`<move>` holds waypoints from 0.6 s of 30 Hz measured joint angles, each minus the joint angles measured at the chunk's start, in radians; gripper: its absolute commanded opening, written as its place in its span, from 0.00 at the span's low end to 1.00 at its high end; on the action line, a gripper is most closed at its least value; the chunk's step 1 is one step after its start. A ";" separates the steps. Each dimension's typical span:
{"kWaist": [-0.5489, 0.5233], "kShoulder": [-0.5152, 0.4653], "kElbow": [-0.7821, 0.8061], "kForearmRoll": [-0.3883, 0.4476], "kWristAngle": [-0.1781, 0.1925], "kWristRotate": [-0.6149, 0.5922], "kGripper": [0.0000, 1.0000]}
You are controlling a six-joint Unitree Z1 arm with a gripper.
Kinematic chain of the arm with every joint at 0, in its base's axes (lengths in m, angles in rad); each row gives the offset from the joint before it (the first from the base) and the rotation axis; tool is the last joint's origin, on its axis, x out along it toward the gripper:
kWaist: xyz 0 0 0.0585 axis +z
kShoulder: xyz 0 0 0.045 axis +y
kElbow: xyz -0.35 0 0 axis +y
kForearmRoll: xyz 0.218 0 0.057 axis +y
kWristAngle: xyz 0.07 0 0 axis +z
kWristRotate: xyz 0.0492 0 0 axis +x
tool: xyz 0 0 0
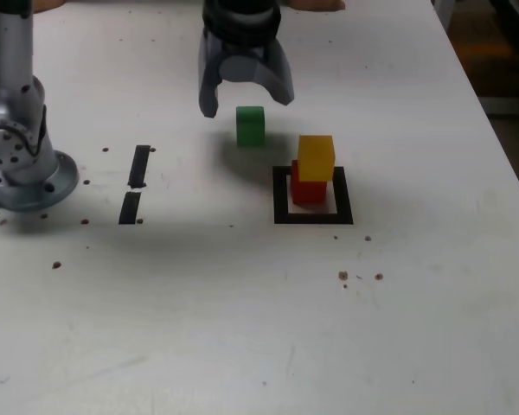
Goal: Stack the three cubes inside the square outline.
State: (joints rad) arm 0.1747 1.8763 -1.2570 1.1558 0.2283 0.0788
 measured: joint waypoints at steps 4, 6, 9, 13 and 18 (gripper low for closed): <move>0.000 0.015 -0.001 -0.008 0.000 0.001 0.87; 0.002 0.030 -0.001 -0.004 -0.004 0.007 0.81; 0.005 0.064 -0.002 0.002 -0.012 0.015 0.71; 0.005 0.084 -0.013 -0.001 -0.017 0.021 0.56; 0.007 0.104 -0.021 -0.011 -0.024 0.024 0.47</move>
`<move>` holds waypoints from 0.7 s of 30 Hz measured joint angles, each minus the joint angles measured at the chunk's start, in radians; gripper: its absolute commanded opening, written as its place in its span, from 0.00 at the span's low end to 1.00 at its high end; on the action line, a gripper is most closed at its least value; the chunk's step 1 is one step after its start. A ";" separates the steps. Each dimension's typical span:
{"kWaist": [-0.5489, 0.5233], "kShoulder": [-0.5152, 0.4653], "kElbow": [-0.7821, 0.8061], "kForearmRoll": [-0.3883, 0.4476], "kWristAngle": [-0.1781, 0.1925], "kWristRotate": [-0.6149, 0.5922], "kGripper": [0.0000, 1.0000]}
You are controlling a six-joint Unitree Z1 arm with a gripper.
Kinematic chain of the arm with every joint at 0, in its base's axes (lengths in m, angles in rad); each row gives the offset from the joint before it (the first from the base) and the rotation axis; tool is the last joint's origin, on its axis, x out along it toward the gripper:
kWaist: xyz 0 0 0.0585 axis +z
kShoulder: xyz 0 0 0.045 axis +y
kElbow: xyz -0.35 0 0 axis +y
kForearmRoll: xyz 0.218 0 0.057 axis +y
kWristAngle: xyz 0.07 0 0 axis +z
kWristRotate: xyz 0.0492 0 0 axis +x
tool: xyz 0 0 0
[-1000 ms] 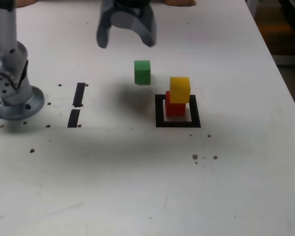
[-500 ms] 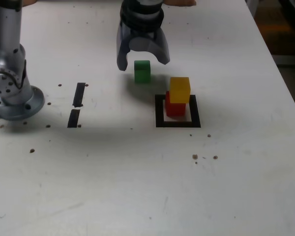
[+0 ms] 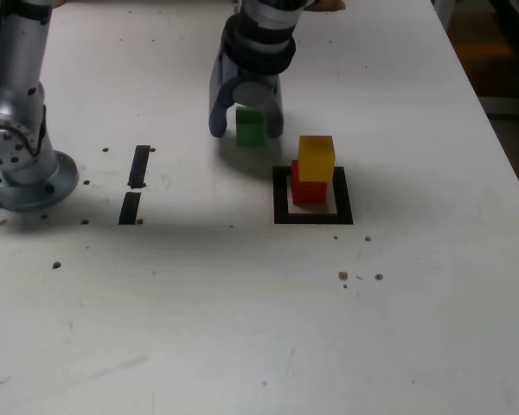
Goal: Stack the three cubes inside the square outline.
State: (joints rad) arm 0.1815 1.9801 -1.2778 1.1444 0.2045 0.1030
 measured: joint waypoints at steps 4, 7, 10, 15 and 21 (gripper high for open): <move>0.009 0.022 -0.004 0.005 -0.014 0.006 0.37; 0.016 0.022 -0.009 0.020 -0.021 0.011 0.27; 0.017 -0.006 -0.018 0.043 -0.022 0.012 0.19; 0.009 -0.104 -0.080 0.160 -0.021 0.004 0.17; -0.102 -0.210 -0.275 0.369 -0.017 -0.065 0.17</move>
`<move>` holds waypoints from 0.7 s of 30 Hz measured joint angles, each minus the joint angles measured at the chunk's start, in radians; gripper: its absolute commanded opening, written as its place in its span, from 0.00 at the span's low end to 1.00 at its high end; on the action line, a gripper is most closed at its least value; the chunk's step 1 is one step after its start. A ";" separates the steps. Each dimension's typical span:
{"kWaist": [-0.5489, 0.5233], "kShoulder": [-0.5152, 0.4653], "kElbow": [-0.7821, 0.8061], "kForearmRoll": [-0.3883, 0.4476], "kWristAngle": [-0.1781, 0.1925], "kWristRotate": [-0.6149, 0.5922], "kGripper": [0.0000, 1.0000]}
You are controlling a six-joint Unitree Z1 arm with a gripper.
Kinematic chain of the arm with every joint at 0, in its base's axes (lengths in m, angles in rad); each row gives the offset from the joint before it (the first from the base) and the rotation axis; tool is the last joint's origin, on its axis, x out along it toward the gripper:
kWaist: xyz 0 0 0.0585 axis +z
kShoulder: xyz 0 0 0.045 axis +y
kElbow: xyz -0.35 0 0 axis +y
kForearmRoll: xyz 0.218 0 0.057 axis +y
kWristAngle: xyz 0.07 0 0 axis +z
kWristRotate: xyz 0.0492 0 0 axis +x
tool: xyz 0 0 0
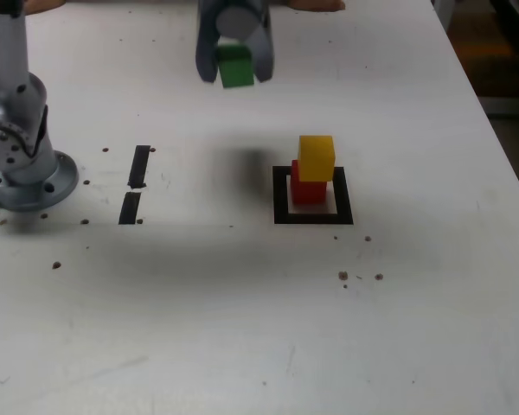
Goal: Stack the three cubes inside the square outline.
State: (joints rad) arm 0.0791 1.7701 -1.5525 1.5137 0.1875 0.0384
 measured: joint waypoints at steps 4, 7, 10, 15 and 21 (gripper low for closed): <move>-0.089 0.020 -0.133 0.115 -0.061 -0.053 0.17; -0.148 0.067 -0.235 0.109 -0.110 -0.085 0.17; -0.173 0.119 -0.284 0.110 -0.135 -0.094 0.17; -0.204 0.194 -0.332 0.110 -0.155 -0.110 0.17; -0.207 0.247 -0.333 0.110 -0.157 -0.114 0.17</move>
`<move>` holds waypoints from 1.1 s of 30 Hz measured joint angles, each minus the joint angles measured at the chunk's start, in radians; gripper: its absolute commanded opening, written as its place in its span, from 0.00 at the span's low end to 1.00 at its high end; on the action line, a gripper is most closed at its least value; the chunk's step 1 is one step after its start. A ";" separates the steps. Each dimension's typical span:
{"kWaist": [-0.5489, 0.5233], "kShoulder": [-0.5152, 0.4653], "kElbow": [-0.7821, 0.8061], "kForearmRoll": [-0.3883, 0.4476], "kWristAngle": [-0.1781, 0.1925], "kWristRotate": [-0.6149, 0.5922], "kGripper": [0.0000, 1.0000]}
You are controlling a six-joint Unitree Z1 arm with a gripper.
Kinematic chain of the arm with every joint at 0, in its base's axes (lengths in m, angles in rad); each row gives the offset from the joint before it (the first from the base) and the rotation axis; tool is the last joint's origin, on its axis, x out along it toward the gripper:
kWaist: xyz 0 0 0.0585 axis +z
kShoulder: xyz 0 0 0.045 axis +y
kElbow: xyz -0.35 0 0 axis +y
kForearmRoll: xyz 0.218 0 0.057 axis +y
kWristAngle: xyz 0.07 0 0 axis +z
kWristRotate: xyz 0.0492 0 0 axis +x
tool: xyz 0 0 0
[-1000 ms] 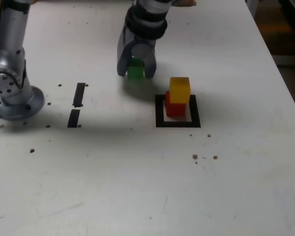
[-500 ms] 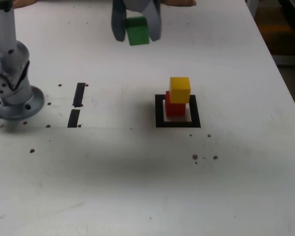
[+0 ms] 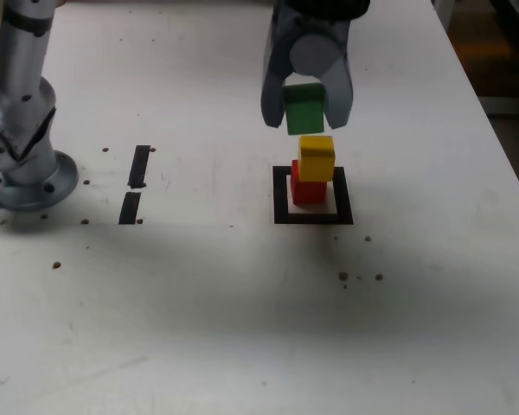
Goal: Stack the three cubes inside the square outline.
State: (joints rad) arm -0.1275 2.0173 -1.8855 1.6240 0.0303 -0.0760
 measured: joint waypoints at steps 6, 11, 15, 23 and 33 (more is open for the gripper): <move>0.000 0.033 -0.005 -0.004 0.001 0.000 0.17; 0.000 0.056 -0.019 -0.006 0.001 0.001 0.20; 0.000 0.069 -0.022 -0.008 0.004 0.002 0.23; 0.000 0.085 -0.030 -0.011 0.012 0.006 0.29; 0.000 0.103 -0.036 -0.012 0.014 0.008 0.58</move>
State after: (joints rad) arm -0.1275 2.1207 -1.9217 1.6122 0.0439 -0.0683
